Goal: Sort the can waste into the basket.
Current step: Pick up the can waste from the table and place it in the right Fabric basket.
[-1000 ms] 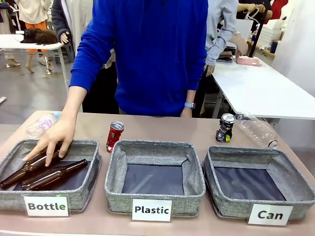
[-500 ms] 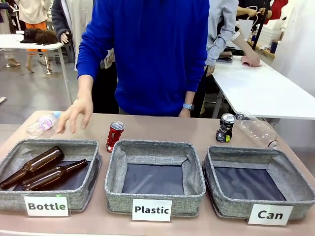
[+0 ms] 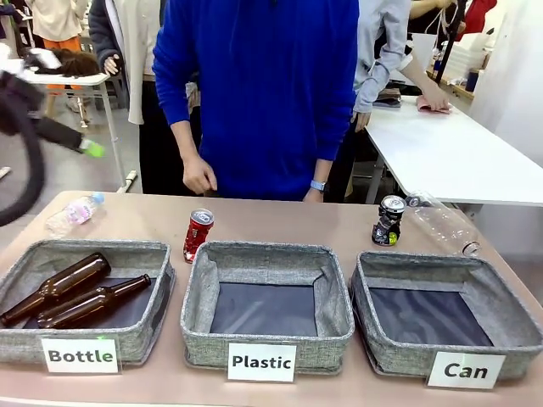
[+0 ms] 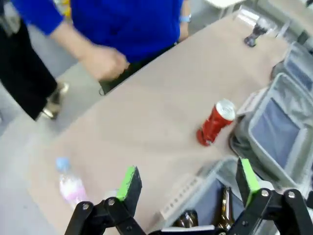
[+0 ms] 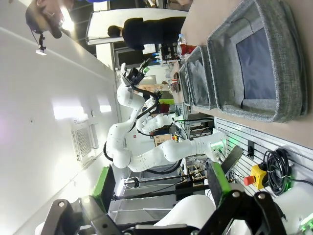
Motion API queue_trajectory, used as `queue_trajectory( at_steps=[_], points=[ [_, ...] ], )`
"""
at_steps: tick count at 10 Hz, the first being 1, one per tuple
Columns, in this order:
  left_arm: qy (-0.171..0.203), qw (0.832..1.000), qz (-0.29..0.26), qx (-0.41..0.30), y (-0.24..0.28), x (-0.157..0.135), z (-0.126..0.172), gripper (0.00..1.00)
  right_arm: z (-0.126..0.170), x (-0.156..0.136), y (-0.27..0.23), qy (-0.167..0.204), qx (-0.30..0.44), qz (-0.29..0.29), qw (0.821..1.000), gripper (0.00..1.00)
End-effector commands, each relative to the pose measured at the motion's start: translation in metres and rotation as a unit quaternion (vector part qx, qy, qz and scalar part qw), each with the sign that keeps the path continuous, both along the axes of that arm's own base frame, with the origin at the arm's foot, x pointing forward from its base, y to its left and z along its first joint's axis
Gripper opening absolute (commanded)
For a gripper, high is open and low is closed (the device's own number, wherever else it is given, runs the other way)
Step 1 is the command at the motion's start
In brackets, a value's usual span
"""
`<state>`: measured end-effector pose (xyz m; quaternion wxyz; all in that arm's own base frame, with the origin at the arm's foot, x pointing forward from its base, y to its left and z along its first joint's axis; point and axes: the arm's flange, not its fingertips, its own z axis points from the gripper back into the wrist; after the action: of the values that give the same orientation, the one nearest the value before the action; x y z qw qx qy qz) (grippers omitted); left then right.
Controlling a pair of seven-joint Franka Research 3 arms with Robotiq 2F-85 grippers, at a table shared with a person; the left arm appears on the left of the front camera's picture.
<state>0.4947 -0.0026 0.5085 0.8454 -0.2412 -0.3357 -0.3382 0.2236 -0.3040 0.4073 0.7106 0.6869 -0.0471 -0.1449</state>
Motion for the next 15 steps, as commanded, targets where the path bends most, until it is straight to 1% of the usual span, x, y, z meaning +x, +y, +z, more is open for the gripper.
queue_trajectory(
  at_steps=[1,2,3,4,5,6,7,8,11,12,13,14,15],
  points=[
    [-0.076,0.995,-0.036,0.046,-0.03,0.033,-0.014,1.0,0.002,-0.001,0.0,-0.006,0.004,0.001,1.0,1.0],
    [-0.107,0.992,-0.041,0.057,-0.054,0.04,-0.018,1.0,0.002,-0.001,0.0,-0.006,0.004,0.001,1.0,1.0],
    [-0.144,0.986,-0.061,0.057,-0.076,0.046,-0.021,1.0,0.002,-0.001,0.0,-0.006,0.004,0.001,1.0,1.0],
    [-0.152,0.982,-0.089,0.064,-0.088,0.049,-0.025,1.0,0.002,-0.001,0.0,-0.006,0.004,0.001,1.0,1.0],
    [-0.135,0.981,-0.119,0.068,-0.088,0.052,-0.027,1.0,0.002,-0.001,0.0,-0.006,0.004,0.001,1.0,1.0],
    [-0.098,0.98,-0.167,0.041,-0.076,0.054,-0.026,1.0,0.002,-0.001,0.0,-0.006,0.004,0.001,1.0,1.0],
    [-0.032,0.986,-0.161,0.0,-0.059,0.059,-0.023,1.0,0.002,-0.001,0.0,-0.006,0.004,0.001,1.0,1.0],
    [-0.119,0.983,-0.121,0.067,-0.1,0.048,-0.027,1.0,0.002,-0.001,0.0,-0.006,0.004,0.001,1.0,1.0],
    [-0.119,0.983,-0.121,0.067,-0.1,0.048,-0.027,1.0,0.002,-0.001,0.0,-0.006,0.004,0.001,1.0,1.0],
    [-0.109,0.984,-0.132,0.056,-0.093,0.05,-0.026,1.0,0.002,-0.001,0.0,-0.006,0.004,0.001,1.0,1.0],
    [-0.118,0.973,-0.186,0.069,-0.094,0.07,-0.018,1.0,0.002,-0.001,0.0,-0.006,0.004,0.001,1.0,1.0],
    [-0.124,0.968,-0.202,0.08,-0.094,0.082,-0.029,1.0,0.002,-0.001,0.0,-0.006,0.004,0.001,1.0,1.0],
    [-0.141,0.959,-0.23,0.083,-0.087,0.085,-0.045,1.0,0.002,-0.001,0.0,-0.006,0.004,0.001,1.0,1.0]
  ],
)
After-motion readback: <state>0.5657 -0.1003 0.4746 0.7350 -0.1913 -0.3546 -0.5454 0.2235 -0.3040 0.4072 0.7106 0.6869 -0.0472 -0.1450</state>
